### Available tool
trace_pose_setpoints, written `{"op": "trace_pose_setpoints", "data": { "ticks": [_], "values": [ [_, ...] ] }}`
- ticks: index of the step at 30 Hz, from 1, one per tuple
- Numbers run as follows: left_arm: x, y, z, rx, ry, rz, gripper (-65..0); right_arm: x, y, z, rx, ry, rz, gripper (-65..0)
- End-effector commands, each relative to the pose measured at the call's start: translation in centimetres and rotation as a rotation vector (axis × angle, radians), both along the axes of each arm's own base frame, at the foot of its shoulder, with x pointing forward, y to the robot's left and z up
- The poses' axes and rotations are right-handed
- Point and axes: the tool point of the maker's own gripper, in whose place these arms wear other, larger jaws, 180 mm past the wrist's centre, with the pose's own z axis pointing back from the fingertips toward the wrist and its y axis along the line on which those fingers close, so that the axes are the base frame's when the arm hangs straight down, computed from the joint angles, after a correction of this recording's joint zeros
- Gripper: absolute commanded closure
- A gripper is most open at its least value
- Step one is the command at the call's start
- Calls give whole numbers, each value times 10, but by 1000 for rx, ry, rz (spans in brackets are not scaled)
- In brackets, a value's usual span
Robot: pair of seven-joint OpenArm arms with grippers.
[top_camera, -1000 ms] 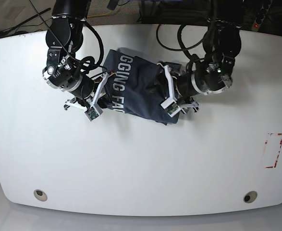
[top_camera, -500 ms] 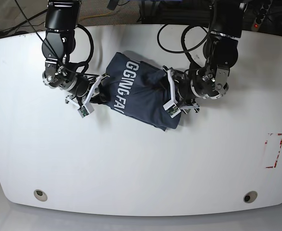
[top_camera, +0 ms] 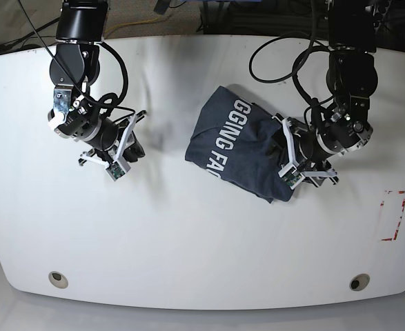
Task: Fold the T-shirt properly
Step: 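Grasp the folded bundle with both grippers and square its edges, then carry the folded shirt with the left gripper to the table edge beside the red square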
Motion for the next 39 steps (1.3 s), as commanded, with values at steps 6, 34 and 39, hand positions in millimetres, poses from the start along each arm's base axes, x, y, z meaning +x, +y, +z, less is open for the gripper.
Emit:
{"op": "trace_pose_setpoints", "data": {
  "ticks": [6, 34, 39],
  "values": [
    [-26, -17, 12, -18, -16, -15, -376, 17, 38, 21, 62, -56, 38, -105],
    [-103, -99, -73, -156, 305, -129, -376, 52, 107, -52, 305, 139, 78, -101],
    [-120, -90, -77, -96, 315, -180, -376, 57, 88, -49, 286, 122, 60, -101]
  ]
}}
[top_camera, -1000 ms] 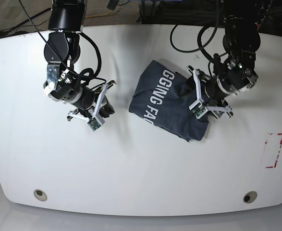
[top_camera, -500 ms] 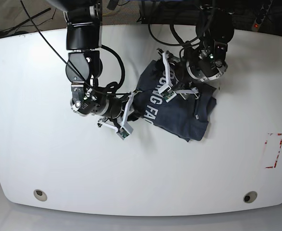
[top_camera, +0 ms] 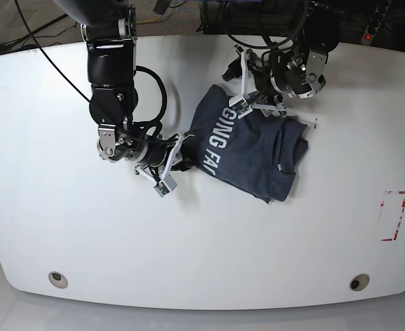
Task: Fold the T-shirt properly
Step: 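Carry the folded shirt with the left gripper to the table edge beside the red square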
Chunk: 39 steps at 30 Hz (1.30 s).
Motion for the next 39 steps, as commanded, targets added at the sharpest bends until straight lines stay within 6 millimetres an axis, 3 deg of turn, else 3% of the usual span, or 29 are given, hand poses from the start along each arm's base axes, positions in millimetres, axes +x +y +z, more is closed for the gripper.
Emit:
{"op": "trace_pose_setpoints", "data": {
  "ticks": [1, 5, 10, 14, 18, 24, 30, 34, 39],
  "values": [
    [7, 4, 16, -2, -61, -18, -376, 16, -15, 16, -15, -54, -18, -101],
    [6, 20, 28, 37, -111, -34, -376, 22, -23, 42, -78, -124, 4, -101],
    [19, 46, 40, 66, -159, 37, -376, 16, -33, 66, -160, -188, 27, -101],
    [34, 57, 45, 63, -184, 93, -376, 20, -46, 73, -183, -205, 7, -101],
    [62, 56, 51, 52, -216, 113, -376, 28, -58, 65, -180, -179, -20, -101],
    [98, 65, 34, 64, -169, 144, -376, 46, -57, 51, -105, -150, -54, -101],
    [127, 82, 27, 77, -149, 174, -376, 48, -57, 30, -48, -111, -88, -101],
    [144, 93, 24, 72, -148, 194, -376, 32, -61, 8, -120, -69, -68, -101],
    [166, 95, 41, 65, -194, 202, -376, 6, -59, 5, -141, -83, -49, -101]
  ]
}}
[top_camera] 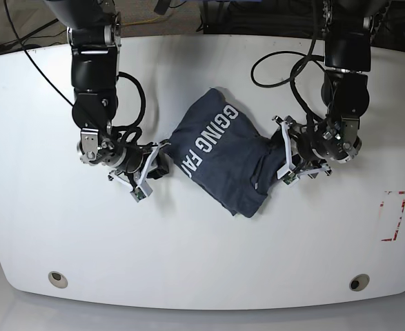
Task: Fold the T-shirt properly
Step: 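Carry the folded shirt with the left gripper to the table edge beside the red square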
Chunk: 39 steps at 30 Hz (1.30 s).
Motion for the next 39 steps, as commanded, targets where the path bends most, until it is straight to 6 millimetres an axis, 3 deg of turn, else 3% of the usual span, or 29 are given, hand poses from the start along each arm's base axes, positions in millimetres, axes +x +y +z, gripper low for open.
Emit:
{"op": "trace_pose_setpoints", "data": {
  "ticks": [1, 3, 8, 11, 17, 21, 27, 29, 34, 37, 39],
  "values": [
    [26, -5, 31, -37, -97, -5, -376, -5, 1, 15, -14, -45, 21, -101],
    [35, -5, 43, -35, -133, -7, -376, -19, 5, 15, -30, -36, 36, -101],
    [43, -7, 82, -17, -255, -36, -376, -55, 41, 18, -45, -27, 125, -101],
    [41, -14, 105, -14, -328, -59, -376, -76, 78, 23, -11, -27, 192, -101],
    [28, -22, 115, -15, -369, -82, -376, -100, 136, 31, 49, -19, 303, -101],
    [20, -14, 112, -22, -367, -51, -376, -106, 154, 36, 69, -26, 348, -101],
    [22, -25, 111, -105, -357, 45, -383, -103, 154, 52, 65, -79, 354, -101],
    [26, -30, 109, -151, -342, 119, -396, -103, 144, 49, 37, -72, 348, -101],
    [33, -43, 94, -251, -284, 244, -481, -95, 125, 48, 13, -70, 303, -101],
    [38, -50, 86, -314, -266, 321, -490, -90, 115, 47, 9, -70, 274, -101],
    [34, -60, 66, -324, -216, 345, -492, -88, 110, 47, 8, -69, 254, -101]
  ]
}}
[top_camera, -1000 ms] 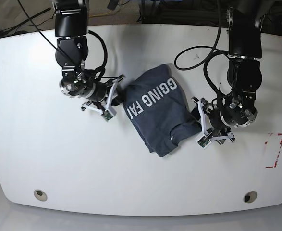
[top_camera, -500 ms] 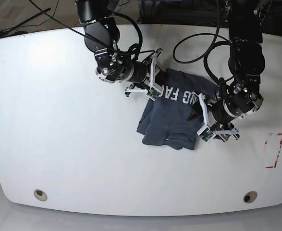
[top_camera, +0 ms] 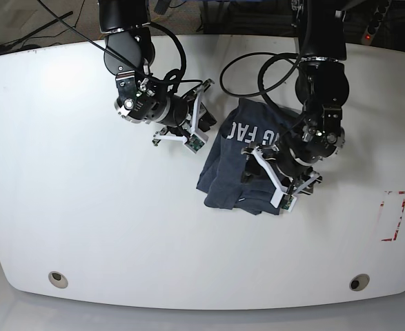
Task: Fold the T-shirt properly
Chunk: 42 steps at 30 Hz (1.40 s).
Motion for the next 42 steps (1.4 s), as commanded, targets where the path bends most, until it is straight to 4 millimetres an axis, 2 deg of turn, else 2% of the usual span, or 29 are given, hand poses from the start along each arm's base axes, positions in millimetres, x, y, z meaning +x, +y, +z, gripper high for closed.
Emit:
{"op": "trace_pose_setpoints", "data": {
  "ticks": [1, 5, 6, 10, 12, 14, 18, 19, 20, 25, 33, 37, 42],
  "values": [
    [3, -15, -7, -37, 2, -4, -492, 12, 2, 16, 43, -47, -18, -101],
    [-3, -22, -49, -51, 89, 43, -492, 17, -9, 15, 41, -47, -55, -101],
    [-7, -16, -67, -41, 119, 62, -492, 18, -11, 15, 41, -47, -62, -101],
    [-20, 8, -105, -8, 180, 91, -489, 20, -17, 15, 38, -48, -82, -101],
    [-27, 23, -119, 19, 214, 106, -487, 22, -20, 18, 39, -57, -91, -101],
    [-40, 48, -131, 66, 246, 119, -486, 26, -24, 24, 39, -77, -105, -101],
    [-58, 91, -141, 151, 278, 138, -486, 28, -28, 27, 36, -87, -114, -101],
    [-64, 107, -144, 177, 289, 151, -486, 29, -28, 27, 36, -89, -114, -101],
    [-71, 130, -145, 206, 300, 178, -486, 31, -28, 29, 35, -96, -114, -101],
    [-90, 199, -139, 261, 317, 252, -487, 33, -29, 30, 32, -100, -115, -101],
    [-116, 307, -102, 379, 326, 282, -486, 36, -28, 44, 36, -144, -112, -101],
    [-126, 350, -89, 437, 344, 319, -486, 36, -28, 47, 37, -153, -110, -101],
    [-119, 385, -60, 483, 266, 311, -486, 36, -28, 46, 37, -152, -110, -101]
  ]
}}
